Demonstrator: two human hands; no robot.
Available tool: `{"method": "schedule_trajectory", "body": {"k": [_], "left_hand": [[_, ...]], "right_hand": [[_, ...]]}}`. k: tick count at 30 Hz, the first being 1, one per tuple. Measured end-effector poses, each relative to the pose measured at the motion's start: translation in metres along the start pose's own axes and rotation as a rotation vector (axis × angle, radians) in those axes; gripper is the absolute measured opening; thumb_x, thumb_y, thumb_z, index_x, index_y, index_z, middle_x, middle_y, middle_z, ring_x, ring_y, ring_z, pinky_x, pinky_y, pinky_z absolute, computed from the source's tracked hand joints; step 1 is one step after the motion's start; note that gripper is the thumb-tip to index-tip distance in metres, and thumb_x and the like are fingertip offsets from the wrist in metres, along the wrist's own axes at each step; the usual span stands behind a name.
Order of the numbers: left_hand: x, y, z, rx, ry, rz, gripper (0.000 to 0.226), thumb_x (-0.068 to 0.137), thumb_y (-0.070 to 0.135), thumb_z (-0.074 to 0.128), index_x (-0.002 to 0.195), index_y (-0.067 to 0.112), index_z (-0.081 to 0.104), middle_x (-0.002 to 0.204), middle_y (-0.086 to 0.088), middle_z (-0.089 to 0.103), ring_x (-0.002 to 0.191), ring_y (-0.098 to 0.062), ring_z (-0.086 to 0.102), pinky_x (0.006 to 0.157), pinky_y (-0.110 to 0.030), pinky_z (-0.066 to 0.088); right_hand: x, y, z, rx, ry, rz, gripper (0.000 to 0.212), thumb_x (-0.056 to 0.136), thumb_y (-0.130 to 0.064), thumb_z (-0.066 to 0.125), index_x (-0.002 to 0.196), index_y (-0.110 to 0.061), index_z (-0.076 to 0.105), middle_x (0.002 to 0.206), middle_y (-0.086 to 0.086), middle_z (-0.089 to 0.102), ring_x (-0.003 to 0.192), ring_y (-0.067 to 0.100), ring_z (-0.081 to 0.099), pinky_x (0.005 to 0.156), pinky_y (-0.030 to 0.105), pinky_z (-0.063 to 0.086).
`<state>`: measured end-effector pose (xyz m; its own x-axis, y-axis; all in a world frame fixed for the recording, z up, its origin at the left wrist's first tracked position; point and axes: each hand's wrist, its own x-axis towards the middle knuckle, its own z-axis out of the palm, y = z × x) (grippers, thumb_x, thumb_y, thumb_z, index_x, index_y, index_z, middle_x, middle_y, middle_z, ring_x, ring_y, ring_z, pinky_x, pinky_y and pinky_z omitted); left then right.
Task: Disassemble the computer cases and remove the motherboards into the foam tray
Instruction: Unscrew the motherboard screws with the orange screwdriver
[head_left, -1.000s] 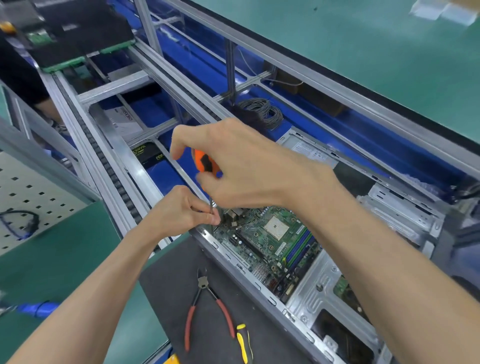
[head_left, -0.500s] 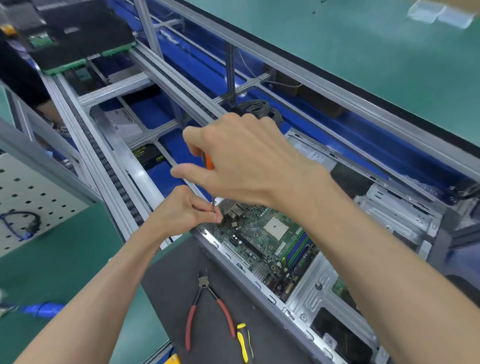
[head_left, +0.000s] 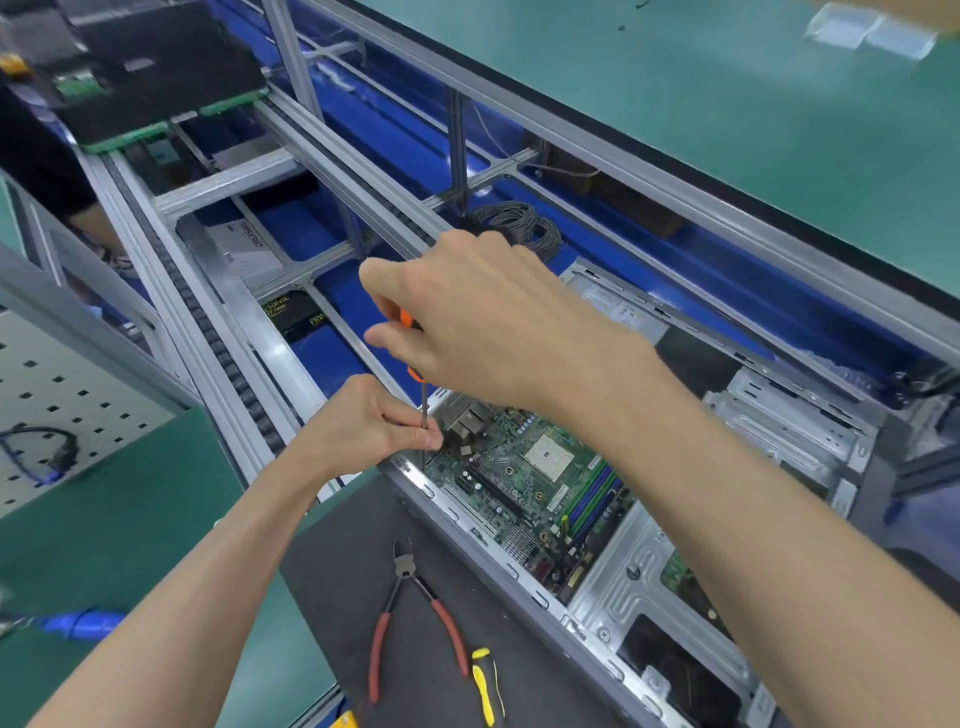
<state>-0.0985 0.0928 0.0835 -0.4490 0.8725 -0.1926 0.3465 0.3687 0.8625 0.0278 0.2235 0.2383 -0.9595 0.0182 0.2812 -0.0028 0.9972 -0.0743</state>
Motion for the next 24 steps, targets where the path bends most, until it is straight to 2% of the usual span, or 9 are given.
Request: {"method": "schedule_trajectory", "body": {"k": [2, 5, 7, 10, 14, 17, 20, 22, 24], "left_hand": [[0.000, 0.000, 0.000, -0.007, 0.001, 0.010, 0.021, 0.057, 0.055, 0.082, 0.069, 0.039, 0.080, 0.077, -0.012, 0.076, 0.076, -0.041, 0.065, 0.077, -0.052, 0.054], [-0.002, 0.000, -0.002, -0.006, -0.003, 0.018, 0.008, 0.062, 0.040, 0.084, 0.067, 0.039, 0.079, 0.078, 0.000, 0.077, 0.087, -0.045, 0.066, 0.082, -0.057, 0.054], [-0.003, -0.001, -0.002, 0.009, -0.018, 0.022, 0.006, 0.066, 0.040, 0.083, 0.070, 0.040, 0.079, 0.078, 0.004, 0.077, 0.086, -0.034, 0.069, 0.080, -0.053, 0.055], [-0.002, -0.002, -0.002, 0.045, -0.025, -0.029, 0.014, 0.063, 0.051, 0.082, 0.073, 0.040, 0.080, 0.079, 0.001, 0.077, 0.083, -0.028, 0.069, 0.086, -0.057, 0.054], [-0.001, -0.002, -0.001, 0.013, -0.026, -0.013, 0.021, 0.057, 0.055, 0.081, 0.070, 0.038, 0.080, 0.077, -0.001, 0.077, 0.086, -0.038, 0.069, 0.086, -0.058, 0.054], [-0.003, -0.001, -0.002, 0.019, -0.038, 0.019, 0.017, 0.058, 0.054, 0.081, 0.067, 0.040, 0.079, 0.078, 0.005, 0.077, 0.087, -0.037, 0.069, 0.084, -0.056, 0.055], [-0.002, -0.002, -0.002, 0.022, -0.037, -0.009, 0.021, 0.059, 0.055, 0.080, 0.070, 0.038, 0.079, 0.079, -0.001, 0.077, 0.090, -0.046, 0.066, 0.085, -0.059, 0.054], [-0.002, -0.001, -0.002, 0.060, -0.043, -0.020, 0.023, 0.059, 0.059, 0.078, 0.070, 0.039, 0.080, 0.079, 0.000, 0.077, 0.090, -0.048, 0.063, 0.084, -0.059, 0.053], [-0.003, -0.001, -0.001, 0.062, -0.034, -0.025, 0.021, 0.060, 0.058, 0.077, 0.071, 0.041, 0.080, 0.080, 0.005, 0.077, 0.092, -0.048, 0.063, 0.086, -0.059, 0.053]], "right_hand": [[0.000, 0.004, -0.004, 0.152, -0.084, -0.081, 0.013, 0.085, -0.021, 0.058, 0.095, -0.020, 0.051, 0.077, -0.006, 0.052, 0.070, 0.020, 0.048, 0.066, 0.040, 0.045], [-0.003, 0.007, -0.010, 0.398, -0.173, -0.094, 0.035, 0.069, -0.011, 0.058, 0.102, -0.021, 0.059, 0.077, -0.006, 0.057, 0.070, 0.009, 0.051, 0.064, 0.036, 0.047], [-0.004, 0.004, -0.005, 0.307, -0.106, -0.075, 0.017, 0.080, -0.027, 0.063, 0.094, -0.023, 0.055, 0.073, -0.007, 0.052, 0.065, 0.008, 0.047, 0.058, 0.035, 0.042], [-0.002, -0.004, 0.001, 0.051, 0.024, 0.032, 0.037, 0.094, -0.056, 0.054, 0.082, -0.025, 0.037, 0.066, -0.009, 0.029, 0.054, 0.013, 0.026, 0.051, 0.032, 0.024], [0.001, -0.001, 0.000, 0.149, -0.052, -0.066, 0.008, 0.087, -0.023, 0.058, 0.090, -0.021, 0.052, 0.071, -0.009, 0.046, 0.070, 0.020, 0.049, 0.066, 0.040, 0.047], [-0.003, 0.007, -0.011, 0.458, -0.193, -0.046, 0.040, 0.067, -0.004, 0.055, 0.103, -0.021, 0.061, 0.077, -0.004, 0.058, 0.072, 0.010, 0.057, 0.066, 0.037, 0.050], [-0.003, 0.006, -0.008, 0.346, -0.129, -0.023, 0.021, 0.079, -0.026, 0.063, 0.099, -0.024, 0.057, 0.073, -0.007, 0.054, 0.069, 0.011, 0.053, 0.063, 0.038, 0.049], [-0.002, -0.001, -0.005, 0.082, -0.028, 0.036, 0.032, 0.091, -0.054, 0.056, 0.087, -0.024, 0.044, 0.066, -0.009, 0.038, 0.061, 0.018, 0.040, 0.055, 0.035, 0.035], [-0.001, -0.007, -0.002, -0.032, 0.033, 0.037, 0.033, 0.097, -0.052, 0.051, 0.086, -0.024, 0.037, 0.067, -0.009, 0.023, 0.061, 0.023, 0.034, 0.057, 0.034, 0.026]]}}
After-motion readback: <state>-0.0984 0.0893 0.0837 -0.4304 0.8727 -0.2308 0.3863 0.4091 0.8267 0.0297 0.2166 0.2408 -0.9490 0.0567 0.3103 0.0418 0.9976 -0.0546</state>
